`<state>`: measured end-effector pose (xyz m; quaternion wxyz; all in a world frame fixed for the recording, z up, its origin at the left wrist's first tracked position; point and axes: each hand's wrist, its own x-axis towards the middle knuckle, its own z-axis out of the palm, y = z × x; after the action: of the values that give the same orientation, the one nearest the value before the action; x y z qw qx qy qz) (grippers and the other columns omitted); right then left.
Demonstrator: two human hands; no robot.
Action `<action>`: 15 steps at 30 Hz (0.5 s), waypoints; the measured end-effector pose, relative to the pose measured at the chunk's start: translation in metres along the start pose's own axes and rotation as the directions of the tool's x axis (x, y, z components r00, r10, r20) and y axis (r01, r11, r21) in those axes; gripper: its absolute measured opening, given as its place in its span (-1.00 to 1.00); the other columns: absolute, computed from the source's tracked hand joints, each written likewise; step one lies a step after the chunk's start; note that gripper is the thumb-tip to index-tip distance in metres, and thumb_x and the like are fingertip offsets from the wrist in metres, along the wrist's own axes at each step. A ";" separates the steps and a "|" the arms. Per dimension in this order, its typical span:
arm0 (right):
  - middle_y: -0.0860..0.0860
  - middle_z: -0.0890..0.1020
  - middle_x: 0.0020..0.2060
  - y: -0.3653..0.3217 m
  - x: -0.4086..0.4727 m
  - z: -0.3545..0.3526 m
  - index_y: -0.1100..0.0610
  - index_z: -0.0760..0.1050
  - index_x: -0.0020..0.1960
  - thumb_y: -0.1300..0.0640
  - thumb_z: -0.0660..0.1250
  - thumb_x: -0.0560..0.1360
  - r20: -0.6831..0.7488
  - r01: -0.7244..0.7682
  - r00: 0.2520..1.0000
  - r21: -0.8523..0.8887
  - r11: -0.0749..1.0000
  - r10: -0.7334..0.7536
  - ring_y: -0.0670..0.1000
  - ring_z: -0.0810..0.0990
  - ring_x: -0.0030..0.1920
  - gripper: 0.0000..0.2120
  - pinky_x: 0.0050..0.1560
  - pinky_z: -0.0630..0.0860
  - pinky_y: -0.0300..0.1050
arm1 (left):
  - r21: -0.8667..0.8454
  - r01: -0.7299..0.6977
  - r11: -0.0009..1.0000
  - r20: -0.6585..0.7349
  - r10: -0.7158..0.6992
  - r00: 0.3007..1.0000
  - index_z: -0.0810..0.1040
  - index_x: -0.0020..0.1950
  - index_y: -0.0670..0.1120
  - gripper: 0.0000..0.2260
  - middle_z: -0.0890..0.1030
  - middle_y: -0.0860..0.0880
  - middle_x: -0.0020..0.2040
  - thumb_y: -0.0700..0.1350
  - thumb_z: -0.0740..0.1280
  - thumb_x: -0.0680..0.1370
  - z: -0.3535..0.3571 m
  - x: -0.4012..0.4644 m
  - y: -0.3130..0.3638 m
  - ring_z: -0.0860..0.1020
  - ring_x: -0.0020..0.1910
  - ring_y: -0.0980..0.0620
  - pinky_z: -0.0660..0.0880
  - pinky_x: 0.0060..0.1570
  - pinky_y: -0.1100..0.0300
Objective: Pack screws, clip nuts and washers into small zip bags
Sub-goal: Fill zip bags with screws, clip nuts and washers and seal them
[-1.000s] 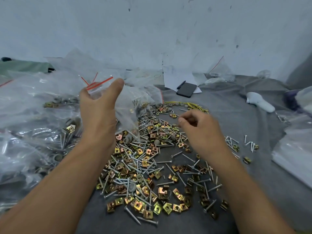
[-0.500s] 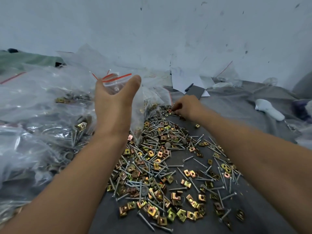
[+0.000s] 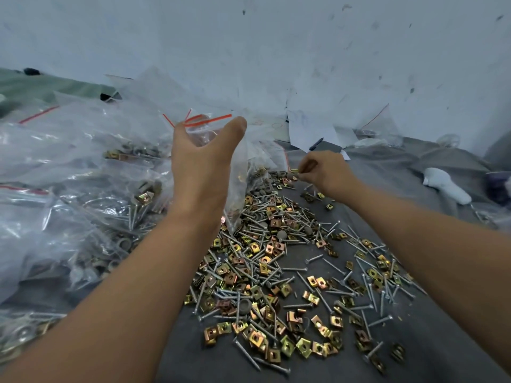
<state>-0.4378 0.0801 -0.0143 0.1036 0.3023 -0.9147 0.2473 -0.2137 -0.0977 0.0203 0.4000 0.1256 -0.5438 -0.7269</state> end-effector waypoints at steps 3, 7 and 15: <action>0.06 0.74 -0.08 -0.011 0.002 0.003 0.16 0.72 0.04 0.27 0.57 0.46 0.121 0.052 0.992 -0.039 0.998 -0.047 0.03 0.70 -0.04 -0.83 0.04 0.59 -0.14 | 0.010 0.012 1.000 0.001 -0.012 1.000 0.55 0.32 -0.04 -0.59 0.58 0.09 -0.03 0.03 0.54 0.54 0.001 -0.001 0.001 0.51 -0.34 0.39 0.44 -0.31 0.48; 0.03 0.74 0.10 -0.020 0.006 0.005 0.04 0.72 0.20 0.29 0.45 0.56 0.262 0.128 0.963 -0.234 0.964 -0.064 0.00 0.66 0.09 -0.73 0.06 0.44 -0.25 | -0.010 0.012 1.000 -0.006 -0.012 1.000 0.55 0.33 -0.09 -0.59 0.58 0.08 -0.05 -0.01 0.54 0.55 0.001 -0.001 0.004 0.51 -0.34 0.38 0.44 -0.30 0.47; 0.02 0.69 -0.13 -0.010 0.007 0.001 0.16 0.68 -0.02 0.25 0.60 0.43 0.165 0.052 0.986 -0.083 0.995 -0.038 0.02 0.67 -0.07 -0.83 -0.07 0.51 -0.26 | -0.033 0.007 0.999 0.007 -0.007 1.000 0.52 0.36 -0.13 -0.59 0.59 0.08 -0.05 -0.07 0.52 0.57 0.003 -0.004 0.006 0.52 -0.33 0.41 0.44 -0.28 0.49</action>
<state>-0.4370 0.0691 -0.0093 0.0472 0.3372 -0.9230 0.1791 -0.2099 -0.0930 0.0261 0.3975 0.1187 -0.5327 -0.7376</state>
